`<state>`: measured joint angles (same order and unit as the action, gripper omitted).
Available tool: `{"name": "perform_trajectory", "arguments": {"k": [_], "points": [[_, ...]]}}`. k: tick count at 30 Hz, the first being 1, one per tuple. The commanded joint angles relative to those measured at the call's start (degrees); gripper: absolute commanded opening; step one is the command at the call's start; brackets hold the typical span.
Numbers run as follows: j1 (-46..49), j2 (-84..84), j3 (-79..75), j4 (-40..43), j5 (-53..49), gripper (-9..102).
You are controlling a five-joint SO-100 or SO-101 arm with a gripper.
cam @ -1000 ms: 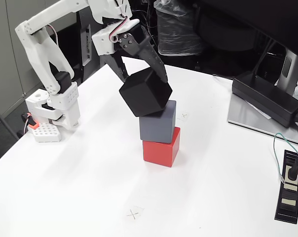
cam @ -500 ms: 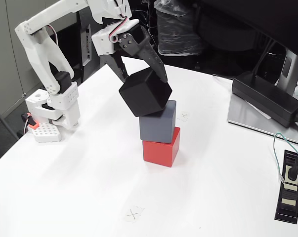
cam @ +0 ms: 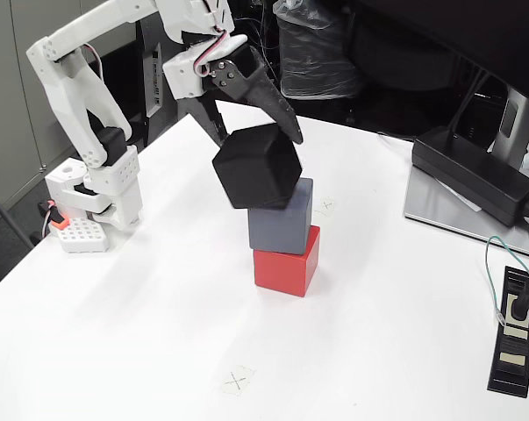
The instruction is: Stack the three blocks in an ordered color.
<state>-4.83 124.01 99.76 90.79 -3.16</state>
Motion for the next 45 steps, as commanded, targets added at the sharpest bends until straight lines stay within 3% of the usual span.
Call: {"name": "perform_trajectory", "arguments": {"k": [1,7,23,34,38,45], "points": [[0.09,1.32,-0.09,-0.09,-0.35,41],[0.09,1.32,-0.09,-0.09,-0.35,47],[0.09,1.85,-1.14,-0.09,-0.35,47],[0.62,25.93,-4.92,-0.18,-6.33,46],[0.79,30.41,-6.68,-0.18,-6.50,38],[0.88,32.17,-7.65,-0.18,-6.33,11]]}}
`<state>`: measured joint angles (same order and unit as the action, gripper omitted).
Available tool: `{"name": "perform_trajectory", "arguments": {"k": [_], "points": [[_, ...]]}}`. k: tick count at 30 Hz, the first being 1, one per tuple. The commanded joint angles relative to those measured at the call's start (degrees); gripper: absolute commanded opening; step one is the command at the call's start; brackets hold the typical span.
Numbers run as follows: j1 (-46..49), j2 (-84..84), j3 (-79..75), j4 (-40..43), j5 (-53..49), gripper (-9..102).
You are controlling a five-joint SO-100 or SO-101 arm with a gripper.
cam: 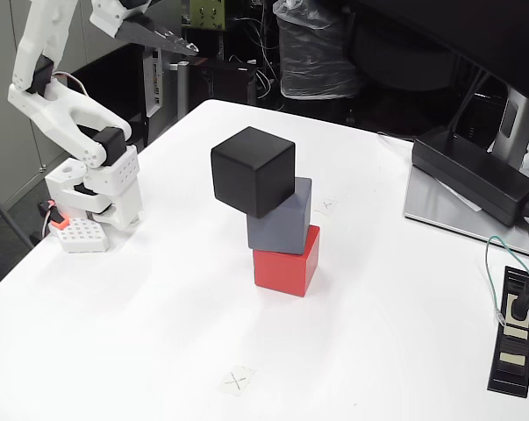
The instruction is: Stack the three blocks in an ordered color.
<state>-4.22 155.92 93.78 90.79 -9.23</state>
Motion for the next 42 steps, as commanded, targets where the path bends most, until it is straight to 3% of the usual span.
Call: {"name": "perform_trajectory", "arguments": {"k": [1,5,16,29,42], "points": [[0.26,0.53,-1.58,-0.26,-0.35,7],[0.18,5.80,-0.97,-0.26,-0.97,-2],[0.18,24.52,11.69,-0.97,-1.05,5],[0.18,26.19,34.63,-28.12,-0.26,4],[0.09,35.68,55.20,-32.61,-0.26,-1]]}}
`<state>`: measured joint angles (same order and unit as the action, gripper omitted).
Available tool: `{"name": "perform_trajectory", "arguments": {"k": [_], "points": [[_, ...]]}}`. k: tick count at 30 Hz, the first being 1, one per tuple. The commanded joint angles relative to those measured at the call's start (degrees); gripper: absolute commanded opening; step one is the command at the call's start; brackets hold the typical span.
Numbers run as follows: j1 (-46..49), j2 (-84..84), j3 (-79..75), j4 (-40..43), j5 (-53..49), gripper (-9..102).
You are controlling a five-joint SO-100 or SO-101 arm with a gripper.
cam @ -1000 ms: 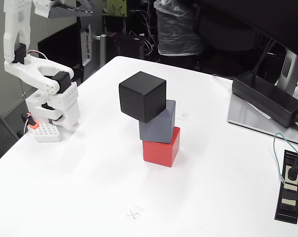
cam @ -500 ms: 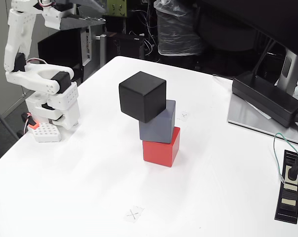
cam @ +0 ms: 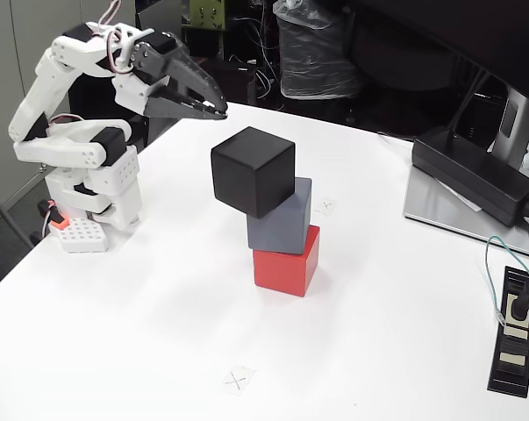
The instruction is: Stack the three blocks in an ordered color.
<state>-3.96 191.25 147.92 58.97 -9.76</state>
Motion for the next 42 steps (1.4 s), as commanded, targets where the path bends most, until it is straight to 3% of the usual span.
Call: {"name": "perform_trajectory", "arguments": {"k": [1,15,26,42], "points": [[-0.09,0.35,1.58,-0.79,0.26,-1],[-0.09,0.35,2.46,0.35,5.10,-1],[-0.62,0.35,2.46,10.55,11.34,-1],[-0.09,0.35,12.04,9.49,11.43,-1]]}}
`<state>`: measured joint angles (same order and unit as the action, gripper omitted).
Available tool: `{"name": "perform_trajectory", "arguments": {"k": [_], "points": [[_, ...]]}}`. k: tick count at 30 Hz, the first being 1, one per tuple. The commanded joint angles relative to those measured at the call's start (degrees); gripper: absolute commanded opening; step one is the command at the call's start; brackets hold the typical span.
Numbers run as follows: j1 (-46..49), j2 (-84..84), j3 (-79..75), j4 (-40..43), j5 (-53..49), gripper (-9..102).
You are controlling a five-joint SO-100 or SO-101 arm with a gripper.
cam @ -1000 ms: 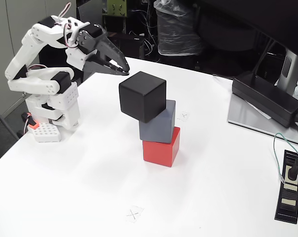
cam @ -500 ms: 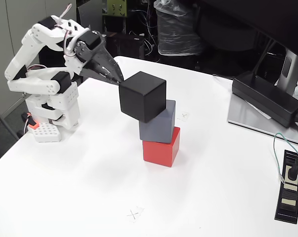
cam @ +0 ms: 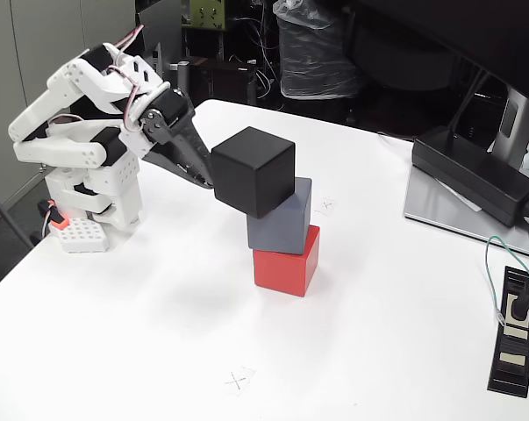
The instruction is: Stack the three blocks in an ordered color.
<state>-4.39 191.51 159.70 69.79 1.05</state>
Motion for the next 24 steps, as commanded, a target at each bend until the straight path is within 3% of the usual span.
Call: {"name": "perform_trajectory", "arguments": {"k": [1,17,24], "points": [[0.35,0.09,0.62,-1.85,0.62,-1],[0.53,0.09,12.92,-14.77,0.26,-1],[2.46,0.09,13.36,-16.44,0.00,-1]]}}
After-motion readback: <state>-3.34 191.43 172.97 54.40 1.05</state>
